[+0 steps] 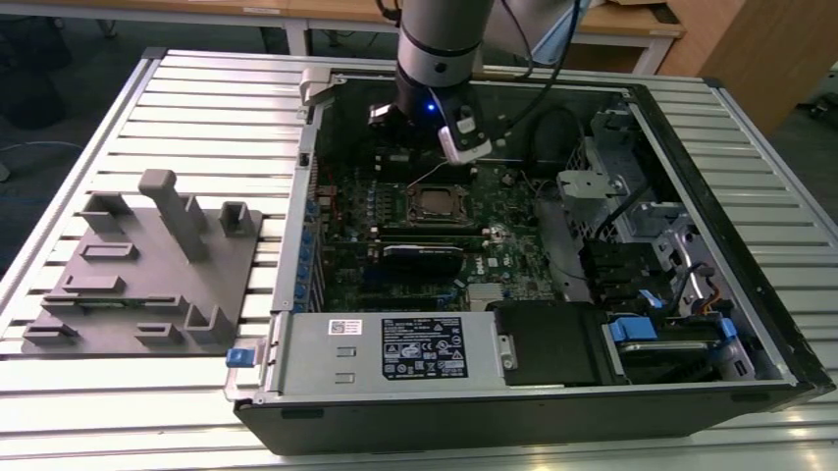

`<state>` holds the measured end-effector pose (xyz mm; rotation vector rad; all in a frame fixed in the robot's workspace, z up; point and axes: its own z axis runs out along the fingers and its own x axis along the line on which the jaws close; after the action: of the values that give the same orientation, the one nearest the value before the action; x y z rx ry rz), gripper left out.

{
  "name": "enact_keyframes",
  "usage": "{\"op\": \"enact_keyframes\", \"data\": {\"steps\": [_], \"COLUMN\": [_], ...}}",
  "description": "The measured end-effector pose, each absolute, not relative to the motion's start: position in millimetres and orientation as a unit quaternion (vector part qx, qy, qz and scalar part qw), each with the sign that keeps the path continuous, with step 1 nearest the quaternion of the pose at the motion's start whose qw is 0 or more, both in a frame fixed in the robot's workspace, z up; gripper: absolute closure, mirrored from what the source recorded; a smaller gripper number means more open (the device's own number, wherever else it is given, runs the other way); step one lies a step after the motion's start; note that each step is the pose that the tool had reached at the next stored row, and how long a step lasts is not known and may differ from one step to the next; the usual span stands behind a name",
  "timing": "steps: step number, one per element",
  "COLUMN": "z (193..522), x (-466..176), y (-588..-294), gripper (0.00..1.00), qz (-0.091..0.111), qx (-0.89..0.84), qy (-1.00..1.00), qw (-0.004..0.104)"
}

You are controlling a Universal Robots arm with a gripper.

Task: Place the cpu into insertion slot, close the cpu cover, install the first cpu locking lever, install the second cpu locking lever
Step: 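Install the first cpu locking lever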

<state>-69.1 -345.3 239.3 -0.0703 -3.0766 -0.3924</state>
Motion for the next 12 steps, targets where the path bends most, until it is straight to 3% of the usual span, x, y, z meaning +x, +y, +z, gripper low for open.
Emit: {"op": "enact_keyframes", "data": {"steps": [12], "z": [236.8], "x": [-69.1], "y": [-345.3], "gripper": [0.9], "qz": [-0.126], "qx": [-0.022], "qy": [-0.992], "qw": [0.016]}}
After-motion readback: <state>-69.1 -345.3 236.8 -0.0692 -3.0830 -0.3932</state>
